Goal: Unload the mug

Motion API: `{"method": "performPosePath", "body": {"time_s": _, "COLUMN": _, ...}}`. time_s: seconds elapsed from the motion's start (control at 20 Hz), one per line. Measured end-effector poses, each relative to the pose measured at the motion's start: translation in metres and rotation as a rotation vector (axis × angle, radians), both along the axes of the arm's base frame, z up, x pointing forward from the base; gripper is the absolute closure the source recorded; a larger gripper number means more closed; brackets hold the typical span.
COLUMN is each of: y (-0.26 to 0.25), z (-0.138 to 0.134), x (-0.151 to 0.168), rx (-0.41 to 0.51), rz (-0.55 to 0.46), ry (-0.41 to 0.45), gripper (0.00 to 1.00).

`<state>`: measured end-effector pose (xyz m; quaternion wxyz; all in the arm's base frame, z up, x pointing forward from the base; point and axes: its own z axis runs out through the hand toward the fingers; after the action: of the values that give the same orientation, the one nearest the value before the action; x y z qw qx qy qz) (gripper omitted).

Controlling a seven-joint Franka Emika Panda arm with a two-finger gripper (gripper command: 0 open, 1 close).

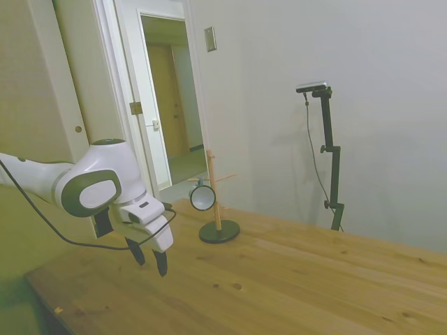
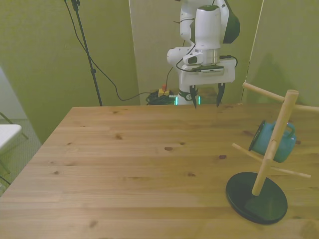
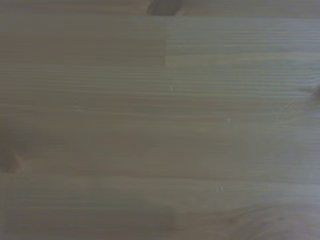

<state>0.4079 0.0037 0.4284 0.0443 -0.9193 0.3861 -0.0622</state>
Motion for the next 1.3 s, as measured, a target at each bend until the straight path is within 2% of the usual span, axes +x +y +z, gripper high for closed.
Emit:
{"method": "performPosePath", "body": {"time_s": 0.1, "y": 0.0, "z": -0.001, "x": 0.0, "rx": -0.007, "rz": 0.005, "ry": 0.001, "gripper": 0.0}}
{"method": "performPosePath", "body": {"time_s": 0.25, "y": 0.001, "z": 0.002, "x": 0.016, "rx": -0.02, "rz": 0.012, "ry": -0.067, "gripper": 0.0}}
{"method": "performPosePath", "body": {"time_s": 0.65, "y": 0.028, "z": 0.024, "x": 0.1, "rx": -0.012, "rz": 0.067, "ry": -0.277, "gripper": 0.0}}
{"method": "performPosePath", "body": {"time_s": 0.95, "y": 0.058, "z": 0.039, "x": 0.142, "rx": 0.019, "rz": 0.086, "ry": -0.397, "gripper": 0.0}}
{"method": "performPosePath", "body": {"time_s": 1.05, "y": 0.06, "z": 0.041, "x": 0.144, "rx": 0.021, "rz": 0.09, "ry": -0.412, "gripper": 0.0}}
{"method": "performPosePath", "body": {"time_s": 1.3, "y": 0.072, "z": 0.045, "x": 0.16, "rx": 0.049, "rz": 0.127, "ry": -0.525, "gripper": 0.0}}
